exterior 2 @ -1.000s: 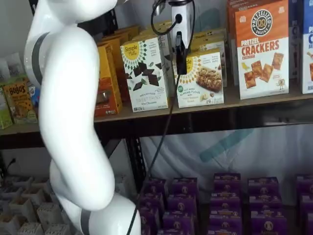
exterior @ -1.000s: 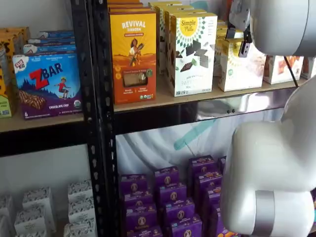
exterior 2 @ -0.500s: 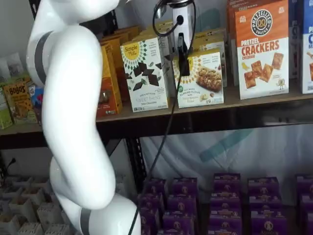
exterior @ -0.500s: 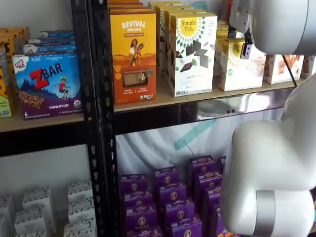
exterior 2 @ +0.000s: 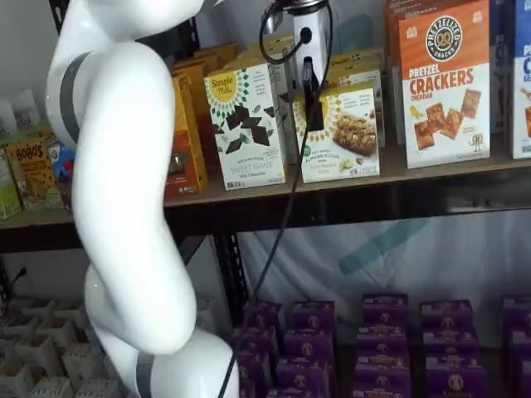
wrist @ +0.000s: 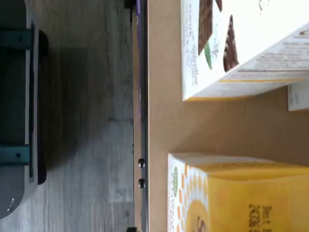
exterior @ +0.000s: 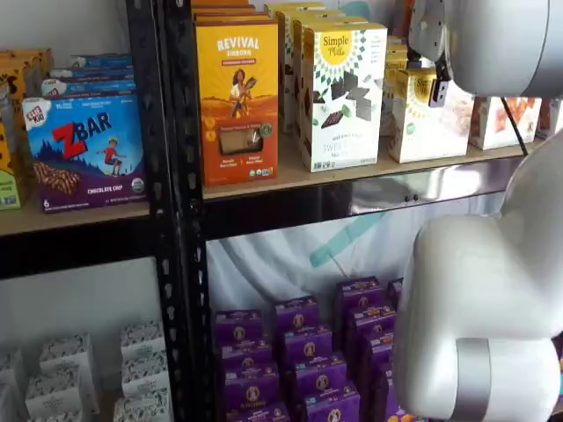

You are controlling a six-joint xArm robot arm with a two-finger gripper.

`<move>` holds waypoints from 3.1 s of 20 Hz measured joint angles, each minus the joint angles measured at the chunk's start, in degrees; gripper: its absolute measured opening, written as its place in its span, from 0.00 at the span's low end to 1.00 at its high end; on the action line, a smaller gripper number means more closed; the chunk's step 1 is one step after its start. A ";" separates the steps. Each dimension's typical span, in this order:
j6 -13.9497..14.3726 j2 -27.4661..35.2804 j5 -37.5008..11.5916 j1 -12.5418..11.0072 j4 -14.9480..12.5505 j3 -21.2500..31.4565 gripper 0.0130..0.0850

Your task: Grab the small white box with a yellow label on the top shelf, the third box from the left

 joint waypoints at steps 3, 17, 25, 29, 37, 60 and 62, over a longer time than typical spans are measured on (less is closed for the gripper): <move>-0.06 0.04 0.08 -0.10 0.22 0.00 0.83; -0.18 -0.25 -0.52 -0.25 0.77 0.51 0.50; -0.24 -0.46 -0.75 -0.32 0.90 0.84 0.44; -0.35 -0.54 -0.75 -0.45 1.01 0.87 0.33; -0.67 -0.76 -0.67 -0.78 1.02 0.99 0.33; -1.92 -9.46 8.38 -3.19 3.23 4.96 0.28; -2.00 -11.41 9.46 -3.18 2.73 6.72 0.28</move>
